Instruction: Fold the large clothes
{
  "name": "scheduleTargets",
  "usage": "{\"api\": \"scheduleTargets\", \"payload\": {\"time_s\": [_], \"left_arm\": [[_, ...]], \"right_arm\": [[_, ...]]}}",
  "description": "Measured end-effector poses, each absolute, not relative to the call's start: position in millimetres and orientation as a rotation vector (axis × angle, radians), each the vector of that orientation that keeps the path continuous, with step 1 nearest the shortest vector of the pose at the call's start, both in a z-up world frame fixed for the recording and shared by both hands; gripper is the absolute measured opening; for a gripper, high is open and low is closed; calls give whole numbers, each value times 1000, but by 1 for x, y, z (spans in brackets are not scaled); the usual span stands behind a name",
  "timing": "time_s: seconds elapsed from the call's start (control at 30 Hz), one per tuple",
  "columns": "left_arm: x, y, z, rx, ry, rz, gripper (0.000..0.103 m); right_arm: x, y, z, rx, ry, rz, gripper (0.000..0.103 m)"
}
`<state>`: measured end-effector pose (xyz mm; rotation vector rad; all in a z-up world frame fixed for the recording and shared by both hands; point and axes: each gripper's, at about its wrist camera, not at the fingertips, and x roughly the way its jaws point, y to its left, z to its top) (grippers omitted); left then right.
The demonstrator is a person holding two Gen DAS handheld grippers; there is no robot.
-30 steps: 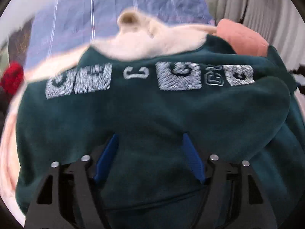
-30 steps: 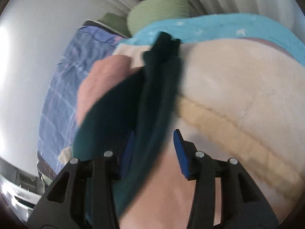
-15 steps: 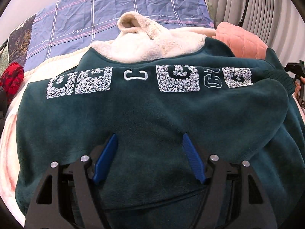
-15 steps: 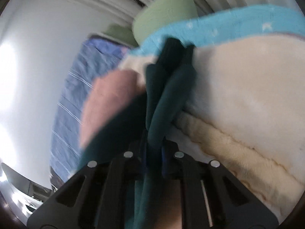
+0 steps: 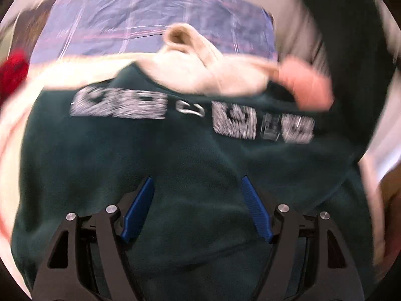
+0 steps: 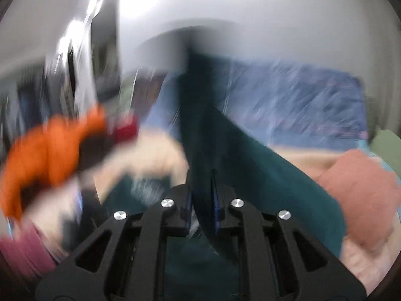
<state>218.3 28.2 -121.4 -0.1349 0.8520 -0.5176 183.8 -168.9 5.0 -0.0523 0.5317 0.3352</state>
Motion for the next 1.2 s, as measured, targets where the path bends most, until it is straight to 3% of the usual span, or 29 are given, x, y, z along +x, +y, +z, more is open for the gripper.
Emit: {"api": "scheduleTargets", "payload": {"time_s": [0.13, 0.2, 0.37, 0.5, 0.57, 0.6, 0.63, 0.7, 0.73, 0.8, 0.83, 0.9, 1.0, 1.1, 1.17, 1.2], "left_arm": [[204, 81, -103, -361, 850, -618, 73], [196, 93, -97, -395, 846, -674, 73], [193, 83, -97, -408, 904, -711, 74], [218, 63, -106, -380, 978, -638, 84], [228, 59, -115, -359, 1007, -593, 84], [233, 55, -117, -341, 1008, -575, 79], [236, 49, -116, -311, 993, -559, 52], [238, 41, -104, -278, 985, -611, 19], [234, 39, -85, -245, 922, -607, 9], [219, 37, -41, -119, 748, -573, 8], [210, 41, -12, -76, 644, -579, 2], [199, 55, 22, -34, 519, -574, 0], [203, 85, 32, 61, 483, -459, 0], [231, 119, -17, -30, 705, -418, 0], [238, 135, -62, -169, 865, -445, 13], [237, 138, -78, -232, 914, -473, 35]], "right_arm": [[205, -138, -90, -69, 827, 281, 17], [198, -138, -105, -54, 859, 332, 27], [185, -146, -94, -39, 835, 392, 39], [183, -154, -97, -26, 827, 386, 38], [177, -158, -103, -5, 824, 382, 38], [177, -159, -106, 6, 820, 384, 38], [176, -160, -108, 13, 815, 385, 38], [175, -161, -111, 27, 800, 391, 38], [174, -161, -110, 35, 789, 397, 38], [167, -168, -103, 73, 746, 436, 42], [161, -173, -97, 94, 713, 459, 45], [152, -182, -88, 116, 671, 458, 69], [150, -200, -91, 142, 751, 378, 64], [141, -221, -95, 262, 741, 418, 64], [137, -226, -94, 296, 732, 421, 65], [133, -225, -93, 294, 725, 431, 66]]}}
